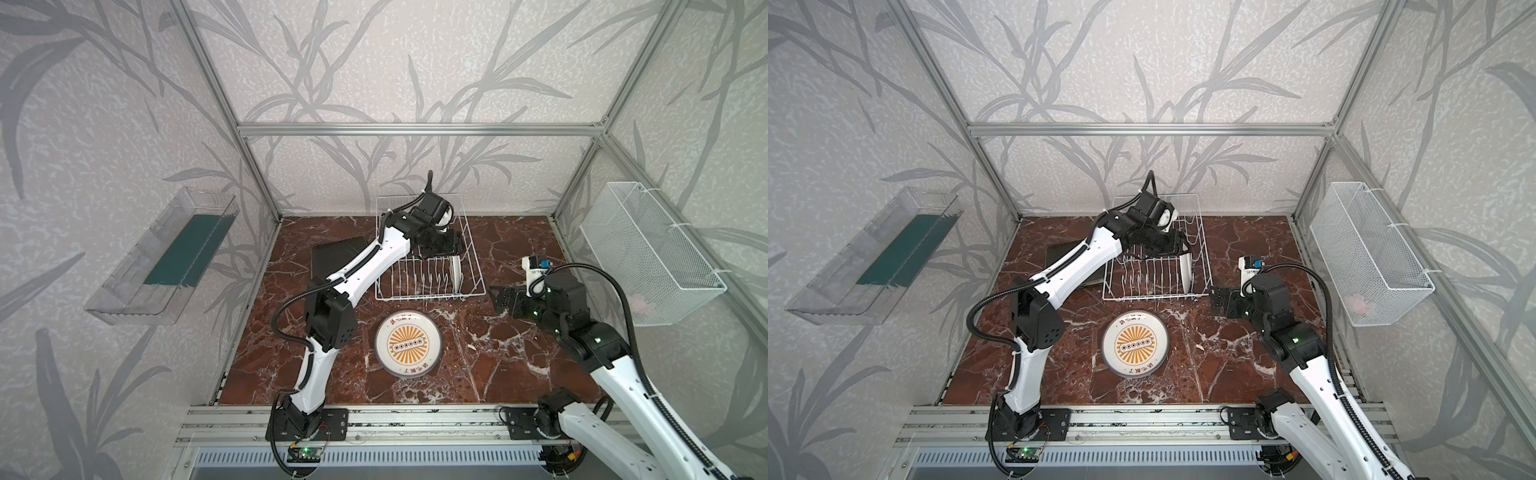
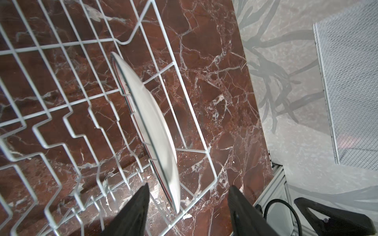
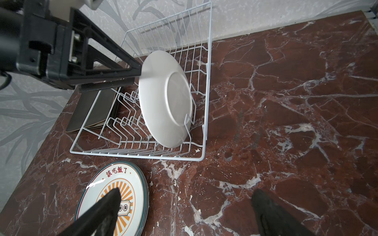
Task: Unload the plates from the dish rack
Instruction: 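Lower the left gripper into the rack and close it on the last sunburst plate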
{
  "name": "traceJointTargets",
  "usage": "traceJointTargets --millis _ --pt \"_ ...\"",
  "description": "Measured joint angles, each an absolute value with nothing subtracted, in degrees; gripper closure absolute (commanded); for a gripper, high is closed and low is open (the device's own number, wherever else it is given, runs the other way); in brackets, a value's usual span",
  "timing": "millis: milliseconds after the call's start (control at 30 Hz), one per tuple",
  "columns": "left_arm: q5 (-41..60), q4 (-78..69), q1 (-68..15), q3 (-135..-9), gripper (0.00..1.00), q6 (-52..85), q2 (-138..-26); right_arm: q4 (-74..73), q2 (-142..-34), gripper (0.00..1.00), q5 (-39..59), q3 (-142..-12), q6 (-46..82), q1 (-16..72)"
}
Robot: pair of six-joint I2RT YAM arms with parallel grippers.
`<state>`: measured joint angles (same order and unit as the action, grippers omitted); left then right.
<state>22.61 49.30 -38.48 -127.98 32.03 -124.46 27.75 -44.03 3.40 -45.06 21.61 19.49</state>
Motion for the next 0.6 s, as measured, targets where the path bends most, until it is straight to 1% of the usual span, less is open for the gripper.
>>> traceJointTargets --millis 100,233,400,600 --pt "22.9 53.3 -38.6 -132.7 0.56 31.6 -127.9 27.2 -43.7 0.01 3.5 -44.7 22.1 19.3" --pt "23.2 56.7 -38.6 -134.7 0.57 31.4 -129.6 26.8 -43.0 0.01 4.0 -44.5 23.0 18.3" --pt "23.5 58.9 -38.6 -134.8 0.65 31.3 -129.9 26.3 -43.0 0.01 5.5 -44.3 24.5 16.7" --pt "23.9 59.0 -39.0 -134.8 0.67 31.9 -130.2 26.0 -43.8 0.01 7.5 -44.4 25.8 15.5"
